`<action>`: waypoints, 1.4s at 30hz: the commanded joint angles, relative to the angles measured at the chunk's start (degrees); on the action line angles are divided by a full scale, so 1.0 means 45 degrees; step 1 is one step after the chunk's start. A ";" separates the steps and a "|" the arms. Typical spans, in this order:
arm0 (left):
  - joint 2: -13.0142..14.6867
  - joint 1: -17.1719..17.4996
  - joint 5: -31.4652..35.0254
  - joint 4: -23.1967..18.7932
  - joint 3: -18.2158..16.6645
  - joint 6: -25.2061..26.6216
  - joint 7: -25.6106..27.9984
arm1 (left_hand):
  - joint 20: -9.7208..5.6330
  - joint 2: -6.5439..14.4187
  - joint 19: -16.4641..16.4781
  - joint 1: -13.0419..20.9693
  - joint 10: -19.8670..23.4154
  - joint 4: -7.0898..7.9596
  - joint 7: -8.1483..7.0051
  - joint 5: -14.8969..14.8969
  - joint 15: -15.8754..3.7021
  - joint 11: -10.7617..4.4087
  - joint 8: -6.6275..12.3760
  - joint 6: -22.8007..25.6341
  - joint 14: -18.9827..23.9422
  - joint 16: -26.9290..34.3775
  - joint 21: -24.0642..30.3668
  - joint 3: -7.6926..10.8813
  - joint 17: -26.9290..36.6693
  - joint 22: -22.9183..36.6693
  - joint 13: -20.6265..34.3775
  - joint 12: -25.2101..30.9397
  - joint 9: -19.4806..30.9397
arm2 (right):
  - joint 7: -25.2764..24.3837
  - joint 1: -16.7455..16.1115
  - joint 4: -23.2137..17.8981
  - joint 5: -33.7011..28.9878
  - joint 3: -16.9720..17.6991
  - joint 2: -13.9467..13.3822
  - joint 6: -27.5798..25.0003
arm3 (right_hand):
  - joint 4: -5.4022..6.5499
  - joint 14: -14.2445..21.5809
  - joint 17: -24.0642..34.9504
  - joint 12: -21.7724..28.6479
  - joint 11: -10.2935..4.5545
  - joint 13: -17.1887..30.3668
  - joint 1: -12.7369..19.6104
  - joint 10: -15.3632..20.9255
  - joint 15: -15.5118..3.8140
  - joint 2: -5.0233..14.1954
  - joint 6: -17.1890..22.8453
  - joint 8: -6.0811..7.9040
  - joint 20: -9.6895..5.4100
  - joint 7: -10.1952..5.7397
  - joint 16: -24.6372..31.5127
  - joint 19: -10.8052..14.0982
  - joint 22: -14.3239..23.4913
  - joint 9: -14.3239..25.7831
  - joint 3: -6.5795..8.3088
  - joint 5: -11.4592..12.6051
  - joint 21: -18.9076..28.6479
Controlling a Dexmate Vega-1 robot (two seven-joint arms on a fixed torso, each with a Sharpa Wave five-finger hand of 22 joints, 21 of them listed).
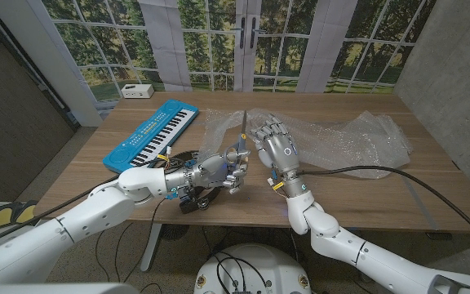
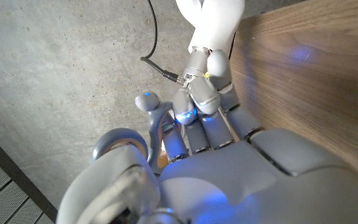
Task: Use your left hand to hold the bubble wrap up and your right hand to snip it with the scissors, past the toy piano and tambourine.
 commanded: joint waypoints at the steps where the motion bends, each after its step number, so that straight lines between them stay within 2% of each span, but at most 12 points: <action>1: -0.0089 -0.0101 0.0122 0.0176 0.0002 -0.0368 -0.0389 | -0.0145 0.0778 -0.0071 0.0900 -0.0001 -0.0988 0.0245 -0.0008 -0.0204 -0.0456 0.5087 -0.0043 -0.0027 0.0127 -0.0013 0.3722 0.0022 -0.0006 0.0044 0.0025 0.0763 | -0.0335 -0.0173 0.0029 0.0382 0.0118 0.0363 -0.0425 | -0.0036 0.0135 0.0048 0.0112 0.0072 0.0019 -0.0068 0.0159 -0.2479 -0.0037 0.0147 0.0123 -0.0161 0.0015 -0.0034 0.0112 0.0031 0.0069 0.0044 -0.0011 -0.0001; 8: 0.0094 -0.0128 0.0544 -0.0118 -0.0085 -0.0509 -0.0147 | -0.0155 0.0776 -0.0112 0.0932 0.0014 -0.1115 0.0233 0.0002 -0.0197 -0.0471 0.5100 0.0052 -0.0060 0.0142 -0.0023 0.3688 0.0019 -0.0038 0.0044 0.0028 0.0761 | -0.0274 -0.0119 0.0138 0.0391 -0.0019 0.0513 -0.0679 | -0.0083 0.0206 0.0103 0.0161 0.0046 0.0020 -0.0040 0.0231 -0.2480 -0.0043 0.0252 0.0149 -0.0134 0.0094 -0.0043 0.0190 0.0028 0.0070 0.0052 -0.0020 0.0022; 15: 0.0166 0.0059 0.0511 -0.0122 -0.0211 -0.0811 -0.0092 | -0.0256 0.0281 0.0039 0.0675 0.0235 -0.1281 -0.0023 -0.0063 -0.0212 -0.0609 0.5108 0.0267 0.0014 0.0197 -0.0057 0.3301 0.0027 -0.0199 0.0042 0.0045 0.0759 | -0.0208 -0.0093 0.0126 0.0414 -0.0093 0.0593 -0.0940 | -0.0131 0.0300 0.0159 0.0217 0.0070 0.0038 -0.0017 0.0290 -0.2479 -0.0063 0.0326 0.0161 -0.0088 0.0166 -0.0038 0.0250 0.0026 0.0070 0.0051 -0.0032 0.0036; 21: 0.0200 0.0117 0.0406 -0.0077 -0.0198 -0.0634 0.0032 | -0.0421 -0.0568 0.0355 -0.0097 0.0480 -0.1227 -0.0165 -0.0051 -0.0263 -0.0807 0.5087 0.0551 0.0181 0.0197 -0.0137 0.2711 0.0059 -0.0493 0.0039 0.0022 0.0758 | -0.0188 -0.0043 0.0097 0.0423 -0.0158 0.0604 -0.0996 | -0.0167 0.0321 0.0185 0.0237 0.0086 0.0024 -0.0004 0.0331 -0.2476 -0.0088 0.0364 0.0164 -0.0086 0.0170 -0.0052 0.0278 0.0024 0.0070 0.0041 -0.0040 0.0041; 26: 0.0226 0.0281 0.0212 -0.0032 -0.0247 -0.0515 0.0200 | -0.0598 -0.1732 0.0551 -0.1103 0.0600 -0.1162 -0.0484 0.0036 -0.0309 -0.0982 0.5009 0.0381 0.0330 0.0225 -0.0222 0.2154 0.0097 -0.0698 0.0036 -0.0017 0.0747 | -0.0240 -0.0037 0.0080 0.0540 -0.0153 0.0648 -0.0951 | -0.0194 0.0362 0.0215 0.0247 0.0075 0.0004 0.0005 0.0361 -0.2478 -0.0092 0.0414 0.0172 -0.0071 0.0126 -0.0055 0.0302 0.0024 0.0069 0.0035 -0.0047 0.0045; 32: 0.0157 0.0359 0.0151 0.0092 -0.0259 -0.0534 0.0285 | -0.0413 -0.2907 -0.0040 -0.2273 -0.0715 -0.1034 -0.0438 0.0196 -0.0305 -0.0812 0.4786 -0.1122 -0.0391 0.0010 -0.0499 0.1698 -0.0044 -0.0918 -0.0002 -0.0138 0.0662 | -0.0266 -0.0003 0.0082 0.0588 -0.0180 0.0661 -0.0898 | -0.0217 0.0408 0.0251 0.0262 0.0006 -0.0020 0.0003 0.0412 -0.2477 -0.0097 0.0427 0.0163 -0.0040 0.0014 -0.0058 0.0361 0.0023 0.0064 0.0021 -0.0057 0.0061; 35: 0.0158 0.0296 0.0186 0.0118 -0.0225 -0.0442 0.0269 | -0.0374 -0.3252 -0.0129 -0.2761 -0.0962 -0.0952 -0.0394 0.0254 -0.0311 -0.0871 0.3988 -0.1322 -0.0566 -0.0061 -0.0535 0.1479 -0.0079 -0.0969 -0.0012 -0.0085 -0.0360 | -0.0346 -0.0019 0.0044 0.0736 -0.0136 0.0666 -0.0732 | -0.0219 0.0439 0.0276 0.0254 -0.0037 -0.0030 -0.0013 0.0399 -0.2473 -0.0102 0.0385 0.0137 -0.0015 -0.0036 -0.0054 0.0370 0.0023 0.0061 0.0005 -0.0065 0.0060; 37: 0.0159 0.0221 0.0237 0.0116 -0.0182 -0.0348 0.0255 | -0.0404 -0.3327 -0.0104 -0.2982 -0.0963 -0.1074 -0.0281 0.0378 -0.0319 -0.0856 0.2283 -0.0861 -0.0613 -0.0127 -0.0581 0.1390 -0.0120 -0.1125 -0.0011 -0.0055 -0.2870 | -0.0406 -0.0067 -0.0052 0.0881 -0.0070 0.0657 -0.0590 | -0.0222 0.0453 0.0294 0.0264 -0.0059 -0.0010 -0.0025 0.0385 -0.2474 -0.0104 0.0371 0.0126 0.0002 -0.0072 -0.0057 0.0369 0.0023 0.0060 -0.0005 -0.0072 0.0056; 39: 0.0162 0.0102 0.0324 0.0127 -0.0114 -0.0242 0.0194 | -0.0376 -0.3272 -0.0181 -0.3041 -0.1053 -0.1224 0.0299 0.0415 -0.0326 -0.0859 0.0993 0.0056 -0.0647 -0.0142 -0.0537 0.1397 -0.0153 -0.1094 -0.0007 -0.0080 -0.5061 | -0.0484 -0.0129 -0.0171 0.1043 0.0025 0.0661 -0.0454 | -0.0222 0.0467 0.0306 0.0263 -0.0073 -0.0014 -0.0033 0.0384 -0.2475 -0.0096 0.0321 0.0102 0.0021 -0.0090 -0.0059 0.0388 0.0024 0.0059 -0.0009 -0.0076 0.0061; 40: 0.0138 0.0059 0.0333 0.0153 -0.0089 -0.0233 0.0148 | -0.0391 -0.3242 -0.0177 -0.3082 -0.1078 -0.1238 0.0591 0.0416 -0.0329 -0.0918 0.0571 0.0001 -0.0709 -0.0230 -0.0520 0.1399 -0.0238 -0.1087 -0.0004 -0.0075 -0.5589 | -0.0533 -0.0161 -0.0219 0.1133 0.0077 0.0675 -0.0380 | -0.0221 0.0476 0.0312 0.0274 -0.0079 -0.0007 -0.0037 0.0399 -0.2475 -0.0092 0.0321 0.0101 0.0031 -0.0091 -0.0058 0.0393 0.0024 0.0059 -0.0010 -0.0078 0.0062; 41: 0.0132 0.0011 0.0318 0.0161 -0.0066 -0.0174 0.0105 | -0.0384 -0.3225 -0.0213 -0.3118 -0.1115 -0.1254 0.0648 0.0416 -0.0329 -0.0920 0.0170 -0.0030 -0.0716 -0.0226 -0.0493 0.1402 -0.0226 -0.1048 -0.0004 -0.0074 -0.6089 | -0.0587 -0.0198 -0.0271 0.1245 0.0137 0.0691 -0.0283 | -0.0220 0.0485 0.0318 0.0276 -0.0083 -0.0010 -0.0040 0.0406 -0.2476 -0.0087 0.0303 0.0092 0.0024 -0.0103 -0.0056 0.0396 0.0024 0.0059 -0.0010 -0.0080 0.0062; 42: 0.0146 -0.0045 0.0379 0.0156 -0.0039 -0.0121 0.0097 | -0.0370 -0.3216 -0.0188 -0.3135 -0.1105 -0.1259 0.0796 0.0416 -0.0330 -0.0914 0.0005 -0.0055 -0.0706 -0.0229 -0.0520 0.1403 -0.0229 -0.1105 -0.0004 -0.0066 -0.6286 | -0.0606 -0.0249 -0.0368 0.1355 0.0203 0.0681 -0.0196 | -0.0221 0.0494 0.0324 0.0278 -0.0087 -0.0012 -0.0044 0.0413 -0.2475 -0.0086 0.0303 0.0091 0.0039 -0.0086 -0.0056 0.0397 0.0024 0.0059 -0.0012 -0.0082 0.0061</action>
